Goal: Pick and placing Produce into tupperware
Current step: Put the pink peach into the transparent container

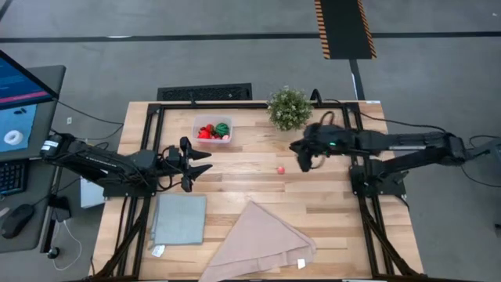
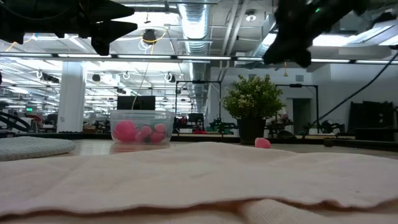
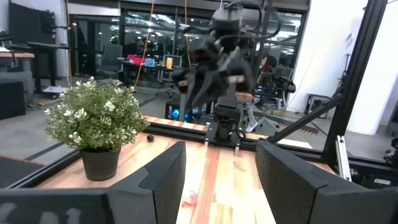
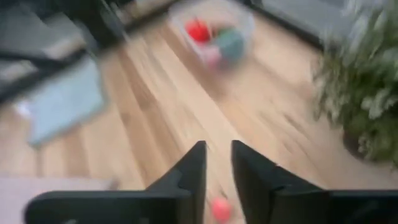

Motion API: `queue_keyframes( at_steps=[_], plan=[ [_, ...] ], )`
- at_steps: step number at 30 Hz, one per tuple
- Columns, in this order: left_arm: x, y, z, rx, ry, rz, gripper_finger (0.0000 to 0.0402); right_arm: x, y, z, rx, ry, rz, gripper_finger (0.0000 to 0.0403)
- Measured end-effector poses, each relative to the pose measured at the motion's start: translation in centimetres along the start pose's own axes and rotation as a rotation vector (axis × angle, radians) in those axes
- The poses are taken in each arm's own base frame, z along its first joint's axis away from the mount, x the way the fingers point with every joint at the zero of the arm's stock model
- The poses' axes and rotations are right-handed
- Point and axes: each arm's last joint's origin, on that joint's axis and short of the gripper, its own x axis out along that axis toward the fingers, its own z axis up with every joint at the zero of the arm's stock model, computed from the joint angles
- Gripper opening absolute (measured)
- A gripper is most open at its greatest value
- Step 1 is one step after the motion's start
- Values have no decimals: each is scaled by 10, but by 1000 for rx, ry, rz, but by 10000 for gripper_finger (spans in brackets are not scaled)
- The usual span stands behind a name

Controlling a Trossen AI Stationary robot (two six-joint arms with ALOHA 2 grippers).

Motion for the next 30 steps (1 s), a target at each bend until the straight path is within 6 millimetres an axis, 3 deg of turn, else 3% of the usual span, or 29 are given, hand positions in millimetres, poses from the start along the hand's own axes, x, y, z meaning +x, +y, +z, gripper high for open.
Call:
queue_keyframes(
  at_steps=[6,10,19,30],
  plan=[
    [0,0,0,-8,0,0,183,46,1,-10,-23,237,-49,261],
    [0,0,0,-8,1,0,183,67,0,-20,-63,373,-94,315],
    [0,0,-1,-11,8,1,183,107,9,-46,-130,493,-98,323],
    [0,0,-1,-11,14,2,183,133,9,-63,-168,537,-106,315]
  ],
)
